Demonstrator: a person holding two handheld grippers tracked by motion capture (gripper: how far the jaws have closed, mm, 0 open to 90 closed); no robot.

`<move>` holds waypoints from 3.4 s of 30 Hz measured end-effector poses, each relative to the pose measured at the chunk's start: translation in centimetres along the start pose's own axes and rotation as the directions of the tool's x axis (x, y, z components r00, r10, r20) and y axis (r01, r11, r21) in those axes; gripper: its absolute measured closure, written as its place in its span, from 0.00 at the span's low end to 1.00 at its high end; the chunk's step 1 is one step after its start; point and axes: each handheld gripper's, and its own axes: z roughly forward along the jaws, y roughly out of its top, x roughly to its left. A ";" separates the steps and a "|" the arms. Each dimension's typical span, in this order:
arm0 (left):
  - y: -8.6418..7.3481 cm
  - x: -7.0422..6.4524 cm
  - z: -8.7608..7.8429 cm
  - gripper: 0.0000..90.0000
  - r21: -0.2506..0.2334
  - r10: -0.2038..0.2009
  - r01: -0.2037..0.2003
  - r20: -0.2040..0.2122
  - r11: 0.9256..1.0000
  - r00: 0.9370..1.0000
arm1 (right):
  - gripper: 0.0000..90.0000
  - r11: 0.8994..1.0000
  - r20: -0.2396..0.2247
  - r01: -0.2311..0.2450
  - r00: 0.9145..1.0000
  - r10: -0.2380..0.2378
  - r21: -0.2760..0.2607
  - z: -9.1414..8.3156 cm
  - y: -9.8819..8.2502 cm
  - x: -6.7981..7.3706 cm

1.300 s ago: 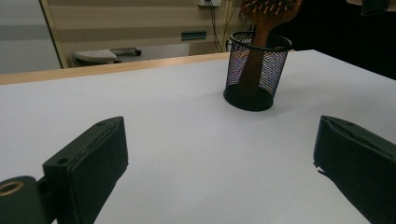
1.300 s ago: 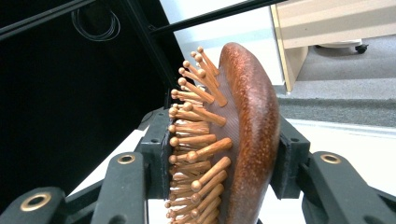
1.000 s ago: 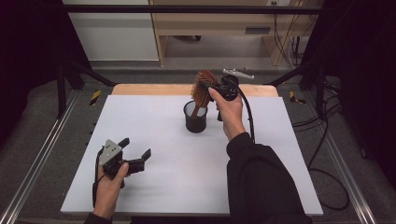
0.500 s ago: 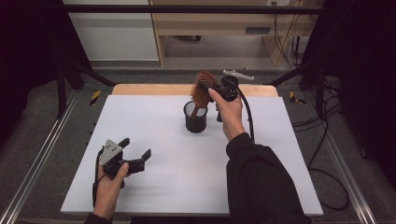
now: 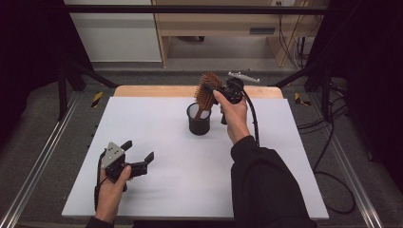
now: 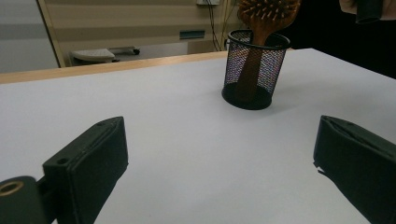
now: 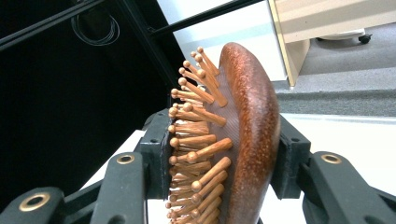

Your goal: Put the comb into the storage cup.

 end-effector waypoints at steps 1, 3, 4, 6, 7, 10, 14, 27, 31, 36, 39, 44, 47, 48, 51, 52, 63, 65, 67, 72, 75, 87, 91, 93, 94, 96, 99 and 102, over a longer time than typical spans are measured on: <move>0.0 0.0 0.0 0.04 0.000 0.000 0.000 0.000 1.000 1.000 | 0.56 1.000 0.000 -0.001 1.000 0.001 0.000 0.0 0.0 0.0; 0.0 0.0 0.0 0.04 0.000 0.001 -0.001 0.001 1.000 1.000 | 0.55 1.000 0.000 -0.001 1.000 0.001 0.000 0.0 0.0 0.0; 0.0 0.0 0.0 0.04 0.000 0.001 -0.001 0.001 1.000 1.000 | 0.55 1.000 0.001 -0.002 1.000 0.002 -0.001 0.0 0.0 -0.1; 0.0 0.0 0.0 0.04 0.000 0.000 0.000 0.000 1.000 1.000 | 0.55 1.000 0.000 -0.005 1.000 0.005 0.000 0.0 0.0 -0.1; 0.0 0.0 0.0 0.04 0.000 0.000 0.000 0.001 1.000 1.000 | 0.55 1.000 0.001 -0.007 1.000 0.007 0.000 0.0 0.0 -0.2; 0.0 0.0 0.0 0.04 0.000 0.000 0.000 0.001 1.000 1.000 | 0.55 1.000 0.002 -0.014 1.000 0.014 0.001 0.0 0.0 -0.4; 0.0 0.0 0.0 0.04 0.000 0.000 0.000 0.001 1.000 1.000 | 0.54 1.000 0.003 -0.029 1.000 0.029 0.002 -0.1 0.0 -0.7; -0.1 -0.1 0.1 0.04 0.006 0.003 -0.003 0.006 1.000 1.000 | 0.52 0.999 0.002 -0.040 0.999 0.040 0.014 -0.3 0.0 -1.5; -0.1 -0.1 0.1 0.04 0.008 0.008 -0.008 0.003 1.000 1.000 | 0.52 0.999 0.006 -0.048 0.999 0.048 0.014 -0.4 -0.1 -1.8; -0.1 -0.1 0.1 0.04 0.009 0.007 -0.007 0.003 1.000 1.000 | 0.51 0.998 0.009 -0.057 0.998 0.056 0.016 -0.6 -0.2 -2.3; -0.1 -0.1 0.1 0.04 0.009 0.008 -0.008 0.003 1.000 1.000 | 0.50 0.998 0.013 -0.061 0.998 0.060 0.018 -0.7 -0.3 -2.4; -0.1 -0.1 0.1 0.04 0.010 0.008 -0.008 0.004 1.000 1.000 | 0.50 0.998 0.010 -0.067 0.998 0.067 0.018 -0.9 -0.3 -2.7; -0.1 -0.1 0.1 0.04 0.010 0.009 -0.009 0.004 1.000 1.000 | 0.50 0.998 0.011 -0.063 0.998 0.063 0.018 -0.8 -0.3 -2.7; -0.1 -0.1 0.1 0.03 0.010 0.009 -0.009 0.005 1.000 1.000 | 0.49 0.998 0.012 -0.064 0.998 0.064 0.019 -0.8 -0.3 -2.6; -0.1 -0.1 0.1 0.04 0.011 0.008 -0.008 0.005 1.000 1.000 | 0.49 0.998 0.013 -0.063 0.998 0.063 0.018 -0.8 -0.3 -2.6; -0.1 -0.1 0.1 0.03 0.011 0.008 -0.008 0.005 1.000 1.000 | 0.49 0.998 0.013 -0.064 0.998 0.063 0.019 -0.8 -0.3 -2.6; -0.1 -0.2 0.2 0.03 0.014 0.006 -0.006 0.012 1.000 1.000 | 0.49 0.998 0.015 -0.061 0.998 0.060 0.019 -0.8 -0.3 -2.6; -0.1 -0.2 0.2 0.03 0.014 0.006 -0.006 0.013 1.000 1.000 | 0.49 0.998 0.015 -0.059 0.998 0.059 0.019 -0.8 -0.3 -2.6; -0.1 -0.1 0.2 0.03 0.015 0.009 -0.009 0.007 1.000 1.000 | 0.48 0.998 0.016 -0.059 0.998 0.059 0.019 -0.8 -0.3 -2.6; -0.1 -0.1 0.2 0.03 0.015 0.010 -0.010 0.007 1.000 1.000 | 0.48 0.998 0.018 -0.057 0.998 0.057 0.018 -0.7 -0.3 -2.6; -0.1 -0.2 0.2 0.03 0.015 0.006 -0.007 0.013 1.000 1.000 | 0.48 0.998 0.018 -0.057 0.998 0.057 0.018 -0.7 -0.3 -2.6; -0.1 -0.1 0.2 0.03 0.015 0.006 -0.006 0.012 1.000 1.000 | 0.39 0.997 0.003 -0.078 0.997 0.077 0.018 -0.7 -0.2 -2.5; -0.1 -0.1 0.2 0.03 0.016 0.010 -0.010 0.008 1.000 1.000 | 0.37 0.996 0.003 -0.083 0.997 0.083 0.016 -0.7 -0.2 -2.4; -0.1 -0.2 0.2 0.03 0.016 0.010 -0.010 0.009 1.000 1.000 | 0.36 0.996 0.004 -0.085 0.996 0.085 0.016 -0.7 -0.2 -2.4; -0.1 -0.2 0.2 0.03 0.016 0.010 -0.010 0.008 1.000 1.000 | 0.35 0.996 0.003 -0.086 0.996 0.086 0.014 -0.7 -0.2 -2.4; -0.1 -0.2 0.2 0.03 0.016 0.010 -0.010 0.008 1.000 1.000 | 0.34 0.996 0.003 -0.086 0.996 0.086 0.015 -0.7 -0.2 -2.4; -0.1 -0.1 0.2 0.03 0.016 0.010 -0.010 0.008 1.000 1.000 | 0.31 0.996 0.004 -0.084 0.996 0.084 0.014 -0.7 -0.2 -2.4; -0.1 -0.2 0.2 0.03 0.016 0.010 -0.010 0.008 1.000 1.000 | 0.29 0.996 0.004 -0.086 0.996 0.086 0.015 -0.7 -0.1 -2.4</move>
